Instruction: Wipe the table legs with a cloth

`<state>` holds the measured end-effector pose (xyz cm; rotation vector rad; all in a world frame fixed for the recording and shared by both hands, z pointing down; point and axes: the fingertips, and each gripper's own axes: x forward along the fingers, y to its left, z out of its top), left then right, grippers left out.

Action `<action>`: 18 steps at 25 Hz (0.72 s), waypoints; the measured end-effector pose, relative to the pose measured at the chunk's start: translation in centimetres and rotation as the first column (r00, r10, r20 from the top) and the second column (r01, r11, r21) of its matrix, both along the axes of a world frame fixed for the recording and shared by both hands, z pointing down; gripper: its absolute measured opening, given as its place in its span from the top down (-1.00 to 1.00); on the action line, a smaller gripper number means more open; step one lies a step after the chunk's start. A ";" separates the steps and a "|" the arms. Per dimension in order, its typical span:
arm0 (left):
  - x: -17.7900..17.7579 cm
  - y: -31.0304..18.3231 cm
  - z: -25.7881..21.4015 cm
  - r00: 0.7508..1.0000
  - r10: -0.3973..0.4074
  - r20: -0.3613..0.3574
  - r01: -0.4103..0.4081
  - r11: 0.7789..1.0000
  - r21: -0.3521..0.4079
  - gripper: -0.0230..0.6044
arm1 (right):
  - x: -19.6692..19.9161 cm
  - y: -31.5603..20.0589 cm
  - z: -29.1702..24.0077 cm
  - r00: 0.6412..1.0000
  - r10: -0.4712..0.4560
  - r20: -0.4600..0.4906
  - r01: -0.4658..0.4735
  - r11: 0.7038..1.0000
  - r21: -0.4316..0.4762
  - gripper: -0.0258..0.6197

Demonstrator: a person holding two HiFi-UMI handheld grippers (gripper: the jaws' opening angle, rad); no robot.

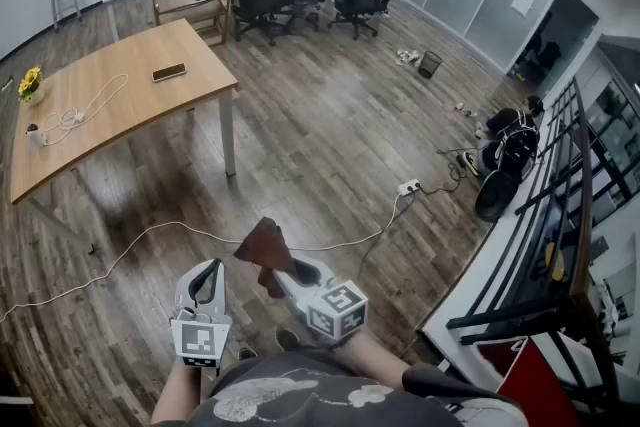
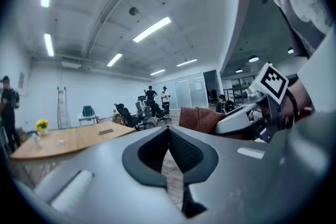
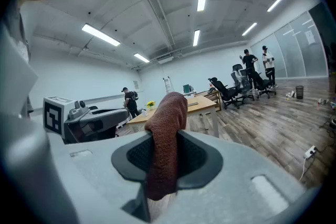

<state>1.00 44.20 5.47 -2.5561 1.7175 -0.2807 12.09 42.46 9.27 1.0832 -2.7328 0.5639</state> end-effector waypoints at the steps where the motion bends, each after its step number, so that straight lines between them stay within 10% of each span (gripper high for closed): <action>1: 0.5 0.0 0.1 0.999 0.015 0.045 -0.016 0.999 0.029 0.87 | 0.2 0.1 0.1 1.000 0.002 -0.006 -0.002 1.000 -0.001 0.65; 5: 1.8 -0.2 -0.5 0.989 0.048 0.137 -0.060 0.994 0.087 0.87 | 0.4 0.4 0.4 1.000 0.000 -0.023 0.000 1.000 0.000 0.65; 18: -2.0 -0.1 1.3 0.997 -0.081 -0.008 0.081 0.997 -0.019 0.87 | -1.6 -0.2 0.9 0.999 -0.030 -0.028 0.029 1.000 -0.006 0.65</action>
